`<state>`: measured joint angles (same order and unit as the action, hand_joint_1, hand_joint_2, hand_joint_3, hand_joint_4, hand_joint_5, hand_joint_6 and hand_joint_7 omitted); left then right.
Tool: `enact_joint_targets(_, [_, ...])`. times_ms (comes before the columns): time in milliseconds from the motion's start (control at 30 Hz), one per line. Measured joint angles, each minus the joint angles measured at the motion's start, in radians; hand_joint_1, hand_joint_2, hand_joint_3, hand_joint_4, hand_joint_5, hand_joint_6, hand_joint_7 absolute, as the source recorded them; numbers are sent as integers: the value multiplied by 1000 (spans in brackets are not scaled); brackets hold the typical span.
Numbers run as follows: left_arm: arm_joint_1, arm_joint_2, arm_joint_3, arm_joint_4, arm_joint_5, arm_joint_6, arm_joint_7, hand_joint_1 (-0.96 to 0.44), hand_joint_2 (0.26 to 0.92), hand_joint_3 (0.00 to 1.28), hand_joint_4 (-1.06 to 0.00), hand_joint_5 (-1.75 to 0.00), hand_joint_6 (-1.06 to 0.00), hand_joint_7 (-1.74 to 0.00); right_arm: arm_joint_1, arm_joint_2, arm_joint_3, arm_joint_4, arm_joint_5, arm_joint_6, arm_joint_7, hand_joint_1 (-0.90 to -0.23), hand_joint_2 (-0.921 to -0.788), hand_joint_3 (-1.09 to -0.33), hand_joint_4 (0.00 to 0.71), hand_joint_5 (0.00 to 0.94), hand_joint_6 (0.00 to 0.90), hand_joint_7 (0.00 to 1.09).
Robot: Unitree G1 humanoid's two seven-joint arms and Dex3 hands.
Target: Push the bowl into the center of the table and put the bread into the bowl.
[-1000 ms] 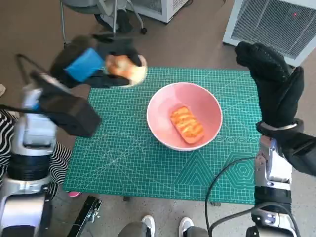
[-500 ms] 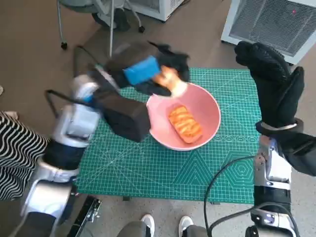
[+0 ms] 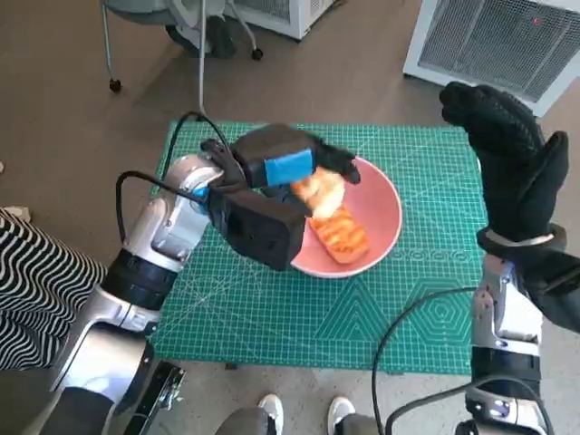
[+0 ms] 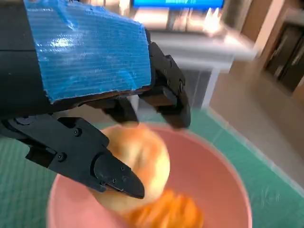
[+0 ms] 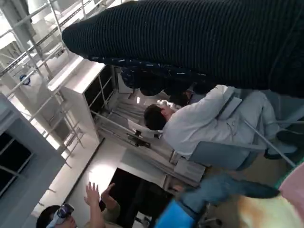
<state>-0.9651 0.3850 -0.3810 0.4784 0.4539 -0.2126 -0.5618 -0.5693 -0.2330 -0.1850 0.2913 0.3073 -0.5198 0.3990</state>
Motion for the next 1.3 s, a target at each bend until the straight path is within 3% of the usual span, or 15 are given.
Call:
enact_joint_targets(267, [0, 10, 27, -78, -70, 171, -171, -323, 749, 3, -88, 0, -186, 0, -1, 1, -3, -6, 0, 11, -5, -728, -921, -708, 154, 1, 49, 438])
enact_joint_targets(533, [1, 26, 142, -115, -223, 212, -237, -446, 801, 21, -46, -10, -161, -17, -5, 1, -3, -10, 1, 24, -9, -730, -921, -705, 155, 1, 48, 438])
enact_joint_targets(700, [19, 10, 235, -106, -322, 89, -171, -503, 854, 32, -55, -11, -188, -29, -16, 1, -1, -10, 1, 27, -9, -731, -921, -705, 156, 2, 47, 438])
enact_joint_targets(733, [26, 0, 253, -100, -342, 54, -145, -548, 878, 115, -35, -7, -135, -23, -20, 1, 0, -10, 1, 28, -9, -734, -921, -705, 159, 3, 50, 440])
enact_joint_targets(833, [43, -38, 300, -64, -394, -44, -81, -579, 904, 85, -86, -14, -207, -62, -32, 1, 2, -10, 1, 30, -9, -731, -921, -705, 158, 3, 50, 441])
enact_joint_targets(1000, [85, -151, 382, 23, -502, -204, 30, -652, 918, 222, -130, -19, -242, -73, -60, 1, 7, -12, 0, 41, -10, -729, -921, -705, 159, 3, 49, 441])
enact_joint_targets(1200, [126, -268, 434, 49, -645, -289, 47, -678, 921, 364, -127, -9, -211, -62, -91, 1, 14, -15, -7, 45, -19, -730, -921, -705, 160, 2, 42, 437])
enact_joint_targets(1300, [142, -315, 444, 41, -698, -316, 46, -682, 921, 407, -112, -3, -179, -52, -108, 4, 20, -9, -25, 45, -25, -730, -921, -706, 159, 2, 40, 436])
